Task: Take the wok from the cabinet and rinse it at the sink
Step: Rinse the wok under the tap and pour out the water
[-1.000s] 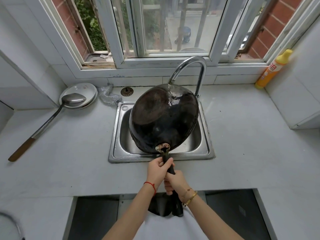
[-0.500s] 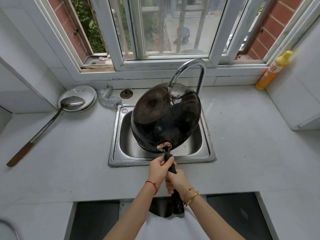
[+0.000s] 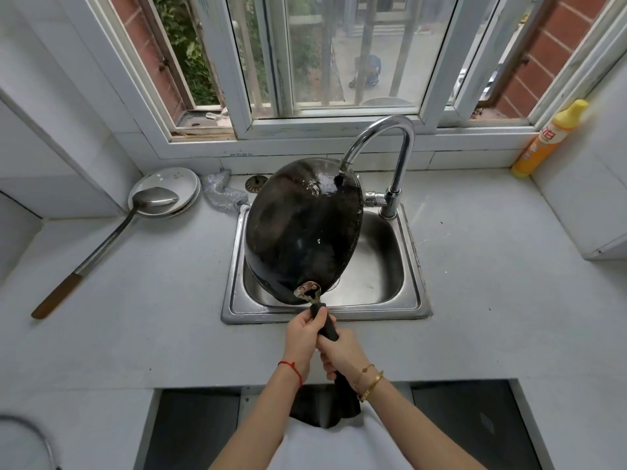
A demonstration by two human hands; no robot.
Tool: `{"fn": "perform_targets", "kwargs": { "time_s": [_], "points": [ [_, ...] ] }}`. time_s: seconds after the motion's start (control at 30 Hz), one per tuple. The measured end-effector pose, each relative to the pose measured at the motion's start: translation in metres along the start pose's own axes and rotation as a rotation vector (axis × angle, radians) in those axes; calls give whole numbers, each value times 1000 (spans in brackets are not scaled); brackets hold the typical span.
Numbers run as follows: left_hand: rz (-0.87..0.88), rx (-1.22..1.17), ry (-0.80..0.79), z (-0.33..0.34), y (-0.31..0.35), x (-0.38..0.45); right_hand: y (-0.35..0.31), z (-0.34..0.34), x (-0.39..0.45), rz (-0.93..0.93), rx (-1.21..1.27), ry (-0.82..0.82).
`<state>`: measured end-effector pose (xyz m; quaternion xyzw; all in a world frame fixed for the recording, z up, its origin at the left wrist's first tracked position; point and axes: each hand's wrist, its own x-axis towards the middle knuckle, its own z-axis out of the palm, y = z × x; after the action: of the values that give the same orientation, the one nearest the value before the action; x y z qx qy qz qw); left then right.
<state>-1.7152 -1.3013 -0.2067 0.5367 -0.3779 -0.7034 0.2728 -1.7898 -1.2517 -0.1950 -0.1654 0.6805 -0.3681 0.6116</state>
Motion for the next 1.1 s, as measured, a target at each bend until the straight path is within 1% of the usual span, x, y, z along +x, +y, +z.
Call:
{"fn": "perform_targets", "kwargs": {
  "time_s": [0.17,0.3,0.47,0.6,0.77,0.83,0.97,1.1],
  "points": [
    [-36,-113,-18,-7,-4,-1,2,7,-1,-36,-58,37],
    [-73,-236,-18,-9,-6,-2,3,10,-2,-90,-165,80],
    [-87,-328,-64,-7,-8,-5,8,10,-4,-144,-255,141],
    [-86,-353,-96,-3,-7,-4,9,8,-4,-208,-335,231],
    [-144,-429,-163,8,0,-1,12,3,-5,-305,-370,349],
    [-168,-429,-196,11,0,0,14,2,-5,-315,-354,395],
    [-187,-354,-276,17,-2,4,18,-3,-6,-318,-338,488],
    [-183,-263,-309,23,-4,10,21,-9,-5,-316,-360,562]
  ]
}}
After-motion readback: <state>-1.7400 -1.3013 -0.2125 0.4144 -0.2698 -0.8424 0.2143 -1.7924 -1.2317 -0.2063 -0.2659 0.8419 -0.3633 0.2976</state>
